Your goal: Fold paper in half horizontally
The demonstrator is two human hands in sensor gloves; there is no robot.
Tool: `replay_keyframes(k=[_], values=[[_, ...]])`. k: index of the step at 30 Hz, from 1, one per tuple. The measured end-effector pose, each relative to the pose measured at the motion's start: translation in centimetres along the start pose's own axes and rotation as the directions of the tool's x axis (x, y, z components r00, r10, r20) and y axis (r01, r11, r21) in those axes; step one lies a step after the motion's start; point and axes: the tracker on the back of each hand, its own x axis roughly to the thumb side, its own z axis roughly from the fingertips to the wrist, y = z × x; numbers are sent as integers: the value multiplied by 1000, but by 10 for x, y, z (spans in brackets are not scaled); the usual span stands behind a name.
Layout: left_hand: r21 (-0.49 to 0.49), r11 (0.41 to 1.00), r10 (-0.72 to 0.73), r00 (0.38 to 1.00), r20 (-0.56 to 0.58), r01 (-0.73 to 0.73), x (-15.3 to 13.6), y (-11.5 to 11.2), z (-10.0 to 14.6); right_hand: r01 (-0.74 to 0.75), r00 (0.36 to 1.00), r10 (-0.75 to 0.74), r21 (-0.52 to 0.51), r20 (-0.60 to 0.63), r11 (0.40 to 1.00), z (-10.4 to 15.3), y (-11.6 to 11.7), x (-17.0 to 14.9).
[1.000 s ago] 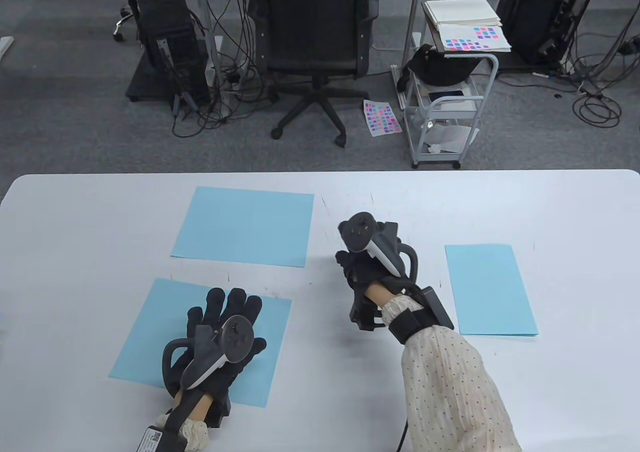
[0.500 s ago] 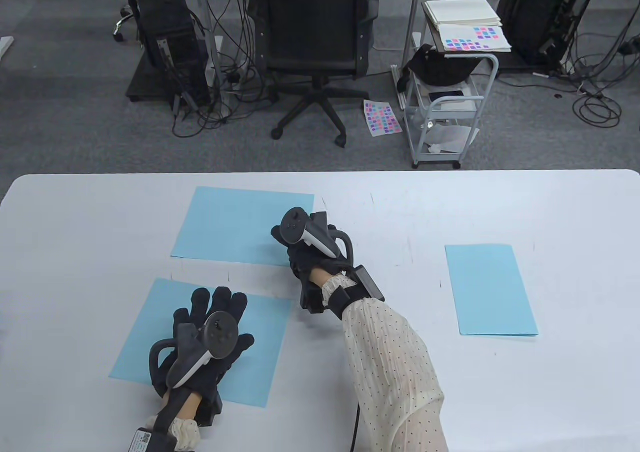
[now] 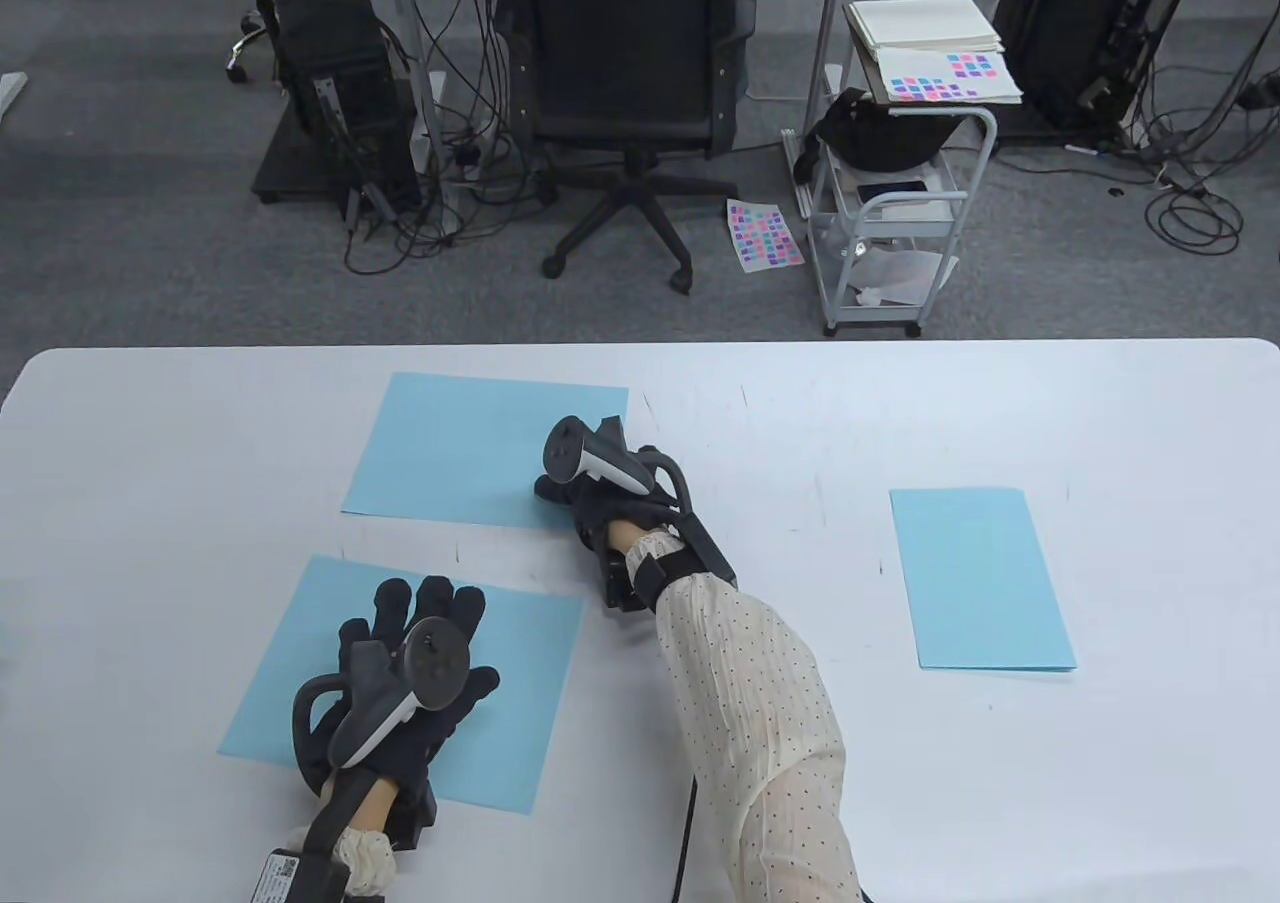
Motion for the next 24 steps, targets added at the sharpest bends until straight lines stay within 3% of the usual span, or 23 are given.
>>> replay_keyframes(k=[10,19,24], values=[[-6,1000,1,1000,9,-1,2,1,2,-117,992,121,113,-27,987,27,-1,-27],[-11,1000,4,1000,23,-4,6,0,3,-167,984,173,115,-38,979,60,-1,-58],[-12,1000,9,1000,27,-9,7,-1,3,-118,992,122,101,-26,988,75,4,-71]])
